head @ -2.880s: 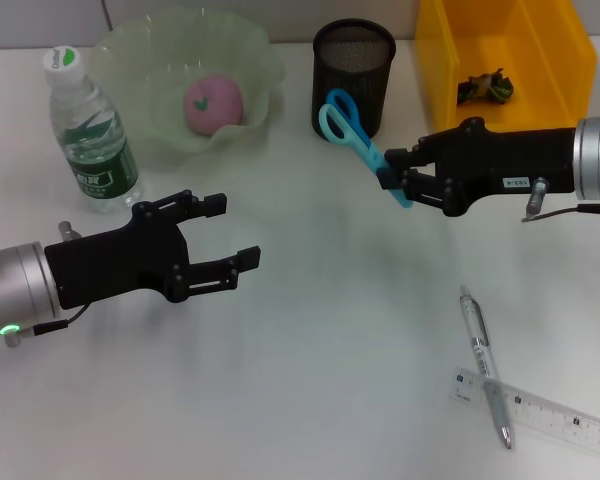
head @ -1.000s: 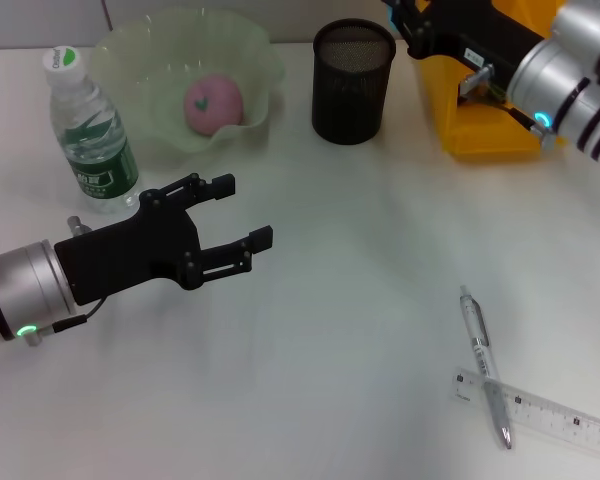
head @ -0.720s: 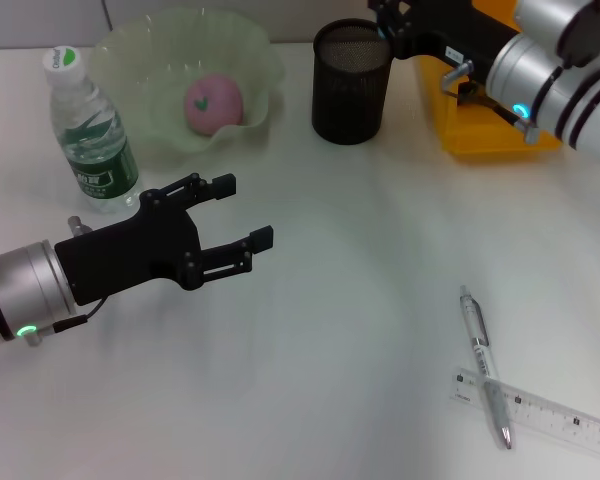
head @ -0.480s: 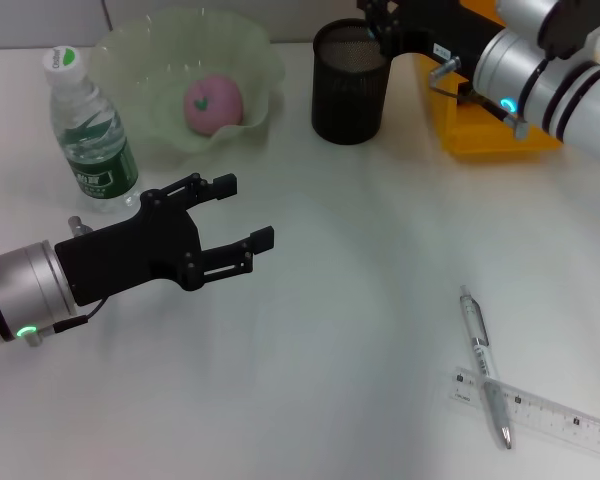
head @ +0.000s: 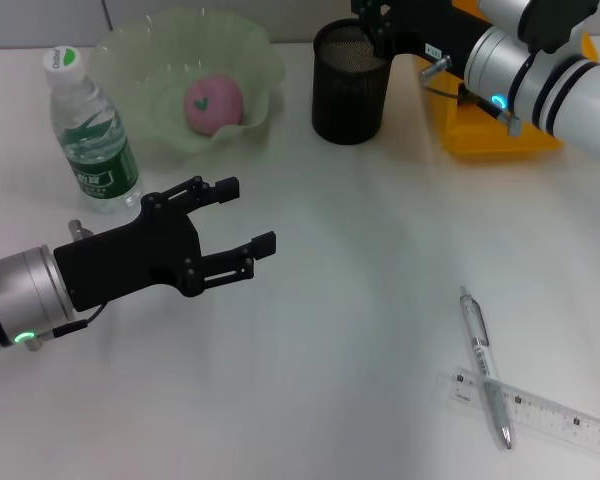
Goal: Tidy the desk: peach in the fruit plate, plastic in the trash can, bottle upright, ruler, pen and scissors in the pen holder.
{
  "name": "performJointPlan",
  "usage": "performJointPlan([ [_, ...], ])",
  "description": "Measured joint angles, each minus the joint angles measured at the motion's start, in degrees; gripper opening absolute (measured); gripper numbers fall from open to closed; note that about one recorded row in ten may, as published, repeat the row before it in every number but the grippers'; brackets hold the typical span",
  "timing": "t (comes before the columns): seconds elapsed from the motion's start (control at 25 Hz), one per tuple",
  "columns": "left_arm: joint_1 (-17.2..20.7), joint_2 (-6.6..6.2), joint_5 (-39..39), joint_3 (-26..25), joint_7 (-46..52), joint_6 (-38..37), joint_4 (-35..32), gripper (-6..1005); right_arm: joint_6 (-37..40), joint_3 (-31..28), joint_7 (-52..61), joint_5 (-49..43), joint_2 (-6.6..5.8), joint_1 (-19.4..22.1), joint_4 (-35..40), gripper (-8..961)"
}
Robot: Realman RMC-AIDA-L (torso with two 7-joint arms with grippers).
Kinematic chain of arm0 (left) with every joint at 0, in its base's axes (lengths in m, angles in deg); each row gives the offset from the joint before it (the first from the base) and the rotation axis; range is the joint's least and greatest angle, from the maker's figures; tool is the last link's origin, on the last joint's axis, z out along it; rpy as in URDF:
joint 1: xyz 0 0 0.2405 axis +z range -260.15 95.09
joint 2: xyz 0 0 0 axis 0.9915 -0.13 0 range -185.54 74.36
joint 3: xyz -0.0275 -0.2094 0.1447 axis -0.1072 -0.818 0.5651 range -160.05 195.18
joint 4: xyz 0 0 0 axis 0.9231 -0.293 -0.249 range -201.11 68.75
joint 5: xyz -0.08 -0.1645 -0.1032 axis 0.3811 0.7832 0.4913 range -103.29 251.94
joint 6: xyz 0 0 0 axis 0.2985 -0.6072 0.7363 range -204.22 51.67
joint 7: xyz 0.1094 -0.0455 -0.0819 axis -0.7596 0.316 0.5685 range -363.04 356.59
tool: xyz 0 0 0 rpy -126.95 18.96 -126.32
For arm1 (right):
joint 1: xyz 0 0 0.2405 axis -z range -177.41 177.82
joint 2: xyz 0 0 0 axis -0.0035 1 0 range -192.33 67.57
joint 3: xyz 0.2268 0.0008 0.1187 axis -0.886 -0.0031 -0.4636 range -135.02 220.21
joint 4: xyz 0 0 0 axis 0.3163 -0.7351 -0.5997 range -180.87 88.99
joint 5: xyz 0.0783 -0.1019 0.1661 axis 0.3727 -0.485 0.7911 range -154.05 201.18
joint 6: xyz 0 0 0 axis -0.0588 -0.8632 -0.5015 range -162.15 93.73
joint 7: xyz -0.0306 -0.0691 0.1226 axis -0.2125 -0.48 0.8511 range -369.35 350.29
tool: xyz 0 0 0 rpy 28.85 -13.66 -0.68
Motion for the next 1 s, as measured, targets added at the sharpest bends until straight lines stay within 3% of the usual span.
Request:
performJointPlan([
  [0.36,0.4,-0.07,0.0,0.0,0.0,-0.5,0.0,831,-0.6,0.5,0.4,0.2,0.0,-0.1,-0.4,204],
  [0.56,0.8,-0.1,0.0,0.0,0.0,-0.9,0.0,831,-0.2,0.4,0.5,0.3,0.0,0.5,-0.4,436],
  [1.0,1.0,-0.08,-0.3,0.0,0.0,-1.1,0.0,831,4.0,-0.4,4.1,0.4,0.0,3.6,1.0,818],
])
